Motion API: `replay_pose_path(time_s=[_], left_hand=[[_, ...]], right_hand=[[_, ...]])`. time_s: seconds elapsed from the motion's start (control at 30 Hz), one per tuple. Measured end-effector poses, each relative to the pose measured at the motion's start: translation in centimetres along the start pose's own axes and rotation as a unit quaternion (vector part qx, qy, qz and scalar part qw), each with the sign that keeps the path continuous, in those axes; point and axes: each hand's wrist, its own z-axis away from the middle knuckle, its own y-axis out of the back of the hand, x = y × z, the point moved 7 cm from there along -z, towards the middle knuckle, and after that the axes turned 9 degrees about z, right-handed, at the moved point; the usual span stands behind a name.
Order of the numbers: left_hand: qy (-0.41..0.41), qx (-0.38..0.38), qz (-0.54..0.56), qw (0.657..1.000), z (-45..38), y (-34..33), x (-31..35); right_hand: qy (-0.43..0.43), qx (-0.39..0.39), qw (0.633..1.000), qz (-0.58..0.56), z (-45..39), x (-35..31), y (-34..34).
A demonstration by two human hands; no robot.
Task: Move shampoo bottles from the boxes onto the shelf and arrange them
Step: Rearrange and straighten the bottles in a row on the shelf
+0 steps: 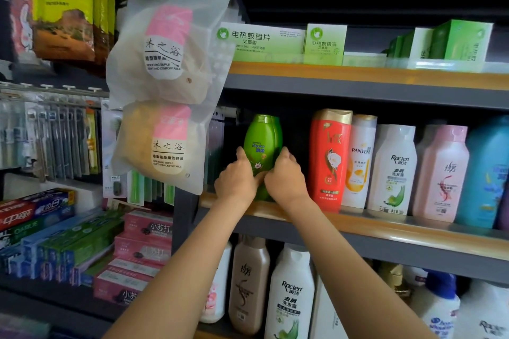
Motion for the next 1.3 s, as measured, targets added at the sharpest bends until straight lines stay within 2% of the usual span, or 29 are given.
replay_pose_path(time_s=[0.1, 0.4, 0.6, 0.7, 0.8, 0.87, 0.9, 0.97, 1.0, 1.03, 1.1, 1.17, 1.23, 1.3], left_hand=[[-0.001, -0.033, -0.007, 0.999, -0.1, -0.3, -0.1], [0.027, -0.156, -0.062, 0.986, -1.0, -1.5, -0.5], [0.037, -0.147, -0.058, 0.987, -0.8, -1.6, -0.6], [0.037, -0.122, -0.052, 0.991, -0.2, -1.0, -0.4], [0.008, -0.001, -0.029, 1.000, 1.3, 0.4, 0.9], [-0.086, 0.118, -0.002, 0.989, 3.0, 1.7, 2.9], [-0.144, 0.153, 0.021, 0.978, 3.7, 2.1, 3.9], [-0.223, 0.149, 0.069, 0.961, 4.6, 1.6, 5.7], [-0.231, 0.125, 0.094, 0.960, 4.6, 1.0, 6.4], [-0.219, 0.091, 0.117, 0.964, 4.4, 0.0, 6.9], [-0.167, 0.014, 0.152, 0.974, 4.1, -2.1, 7.6], [-0.120, -0.059, 0.151, 0.979, 3.9, -4.0, 8.0], [-0.105, -0.109, 0.126, 0.980, 3.8, -5.1, 8.5], [-0.096, -0.146, 0.118, 0.978, 3.5, -5.6, 9.0]], right_hand=[[0.034, -0.016, 0.998, 0.049, 1.0, -0.7, -0.9], [0.015, -0.040, 0.993, 0.114, 1.9, -0.8, -0.8], [-0.005, -0.062, 0.990, 0.126, 1.5, -0.3, -0.6], [-0.007, -0.050, 0.991, 0.122, 1.8, -0.5, -0.1], [0.032, 0.050, 0.992, 0.107, 2.8, -1.2, 2.6], [0.088, 0.176, 0.978, 0.066, 4.1, -1.3, 5.7], [0.104, 0.236, 0.965, 0.039, 4.7, -0.8, 7.4], [0.088, 0.310, 0.947, 0.008, 5.2, 1.4, 10.0], [0.056, 0.310, 0.949, 0.005, 4.8, 3.1, 10.6], [0.016, 0.280, 0.960, 0.001, 4.2, 4.9, 10.6], [-0.055, 0.166, 0.984, -0.024, 3.2, 8.1, 9.7], [-0.100, 0.060, 0.991, -0.062, 3.1, 9.8, 8.4], [-0.108, 0.007, 0.991, -0.073, 3.3, 10.4, 7.7], [-0.100, -0.011, 0.993, -0.060, 3.1, 10.5, 7.5]])
